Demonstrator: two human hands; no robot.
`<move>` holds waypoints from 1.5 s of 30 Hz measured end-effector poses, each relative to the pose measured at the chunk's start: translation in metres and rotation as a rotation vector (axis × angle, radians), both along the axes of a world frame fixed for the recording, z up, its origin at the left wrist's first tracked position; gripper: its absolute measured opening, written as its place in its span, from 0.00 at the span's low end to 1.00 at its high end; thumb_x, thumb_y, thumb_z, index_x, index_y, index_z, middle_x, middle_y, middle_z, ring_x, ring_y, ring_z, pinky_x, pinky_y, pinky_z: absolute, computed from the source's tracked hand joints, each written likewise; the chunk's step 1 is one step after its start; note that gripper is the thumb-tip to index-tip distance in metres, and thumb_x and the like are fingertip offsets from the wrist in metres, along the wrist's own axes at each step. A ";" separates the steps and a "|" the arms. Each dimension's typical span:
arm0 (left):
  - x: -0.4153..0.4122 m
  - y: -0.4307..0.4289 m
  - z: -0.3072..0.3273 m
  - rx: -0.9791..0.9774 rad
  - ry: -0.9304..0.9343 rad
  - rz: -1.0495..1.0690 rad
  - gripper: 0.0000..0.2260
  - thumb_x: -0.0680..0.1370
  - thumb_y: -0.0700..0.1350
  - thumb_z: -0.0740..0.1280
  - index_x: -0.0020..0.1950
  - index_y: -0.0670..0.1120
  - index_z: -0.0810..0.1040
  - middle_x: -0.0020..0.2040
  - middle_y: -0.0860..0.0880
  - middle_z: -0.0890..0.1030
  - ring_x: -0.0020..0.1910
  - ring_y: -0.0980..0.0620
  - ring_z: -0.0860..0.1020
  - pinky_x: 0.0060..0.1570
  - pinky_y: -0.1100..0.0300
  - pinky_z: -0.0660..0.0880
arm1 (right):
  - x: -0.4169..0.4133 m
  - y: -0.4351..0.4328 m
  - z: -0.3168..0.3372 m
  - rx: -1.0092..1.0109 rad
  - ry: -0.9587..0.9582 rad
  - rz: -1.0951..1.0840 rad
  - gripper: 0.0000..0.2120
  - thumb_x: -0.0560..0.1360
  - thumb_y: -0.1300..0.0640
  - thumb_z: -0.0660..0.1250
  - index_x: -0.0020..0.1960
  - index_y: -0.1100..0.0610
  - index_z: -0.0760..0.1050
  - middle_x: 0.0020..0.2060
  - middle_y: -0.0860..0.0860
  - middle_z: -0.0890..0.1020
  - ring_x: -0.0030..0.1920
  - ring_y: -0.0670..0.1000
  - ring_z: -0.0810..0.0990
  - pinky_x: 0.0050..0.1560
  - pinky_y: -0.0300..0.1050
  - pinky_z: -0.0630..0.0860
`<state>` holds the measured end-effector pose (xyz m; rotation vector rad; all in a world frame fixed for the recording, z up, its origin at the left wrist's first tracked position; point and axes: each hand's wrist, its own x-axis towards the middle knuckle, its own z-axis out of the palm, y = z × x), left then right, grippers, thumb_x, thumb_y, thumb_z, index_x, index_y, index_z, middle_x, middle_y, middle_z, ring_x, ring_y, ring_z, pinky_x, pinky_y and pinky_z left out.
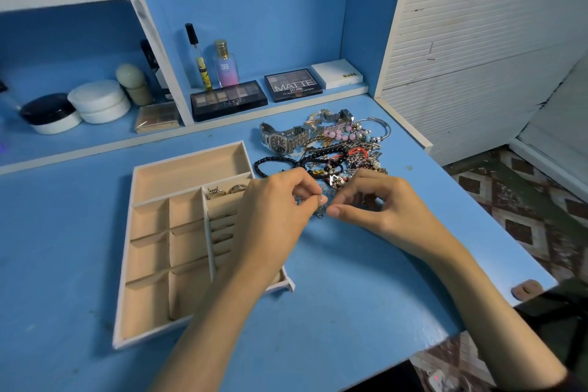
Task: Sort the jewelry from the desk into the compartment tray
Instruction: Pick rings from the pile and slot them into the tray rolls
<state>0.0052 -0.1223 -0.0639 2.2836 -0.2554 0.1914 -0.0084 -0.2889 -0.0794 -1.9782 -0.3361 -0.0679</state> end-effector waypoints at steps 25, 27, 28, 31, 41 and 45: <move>-0.017 0.037 0.009 0.037 -0.043 0.006 0.06 0.67 0.47 0.75 0.33 0.56 0.80 0.28 0.66 0.76 0.29 0.60 0.71 0.30 0.73 0.65 | 0.001 -0.005 0.003 0.187 0.062 -0.161 0.04 0.73 0.58 0.70 0.40 0.57 0.79 0.33 0.59 0.77 0.35 0.51 0.72 0.38 0.46 0.67; -0.021 0.058 0.010 0.026 -0.037 0.055 0.06 0.67 0.45 0.75 0.34 0.56 0.81 0.28 0.69 0.76 0.29 0.61 0.72 0.30 0.75 0.65 | 0.002 -0.003 0.002 0.185 0.043 -0.163 0.04 0.72 0.58 0.70 0.39 0.56 0.79 0.34 0.60 0.78 0.35 0.53 0.72 0.38 0.49 0.68; -0.023 0.068 0.011 0.024 -0.032 0.081 0.07 0.67 0.45 0.75 0.35 0.56 0.81 0.28 0.69 0.76 0.29 0.62 0.71 0.29 0.75 0.65 | 0.003 0.001 0.002 0.178 0.036 -0.154 0.04 0.72 0.59 0.70 0.38 0.56 0.79 0.34 0.60 0.78 0.34 0.54 0.72 0.38 0.49 0.68; -0.026 0.094 0.010 -0.038 -0.020 0.151 0.09 0.66 0.43 0.75 0.34 0.57 0.80 0.32 0.65 0.79 0.26 0.61 0.69 0.27 0.75 0.65 | 0.005 0.021 0.002 0.143 0.014 -0.074 0.05 0.72 0.62 0.70 0.38 0.56 0.79 0.32 0.55 0.80 0.33 0.52 0.75 0.36 0.47 0.70; -0.028 0.116 -0.002 -0.208 -0.017 0.157 0.07 0.65 0.45 0.76 0.37 0.57 0.81 0.34 0.61 0.81 0.28 0.57 0.67 0.30 0.70 0.68 | 0.015 0.077 0.009 -0.245 -0.239 0.171 0.03 0.70 0.64 0.69 0.39 0.58 0.80 0.33 0.49 0.80 0.36 0.44 0.76 0.36 0.29 0.67; -0.029 0.118 -0.002 -0.154 -0.066 0.126 0.07 0.65 0.47 0.75 0.35 0.58 0.81 0.27 0.63 0.76 0.27 0.58 0.67 0.30 0.72 0.65 | 0.016 0.078 0.011 -0.307 -0.286 0.180 0.03 0.68 0.61 0.67 0.37 0.57 0.79 0.32 0.46 0.77 0.36 0.43 0.73 0.37 0.27 0.66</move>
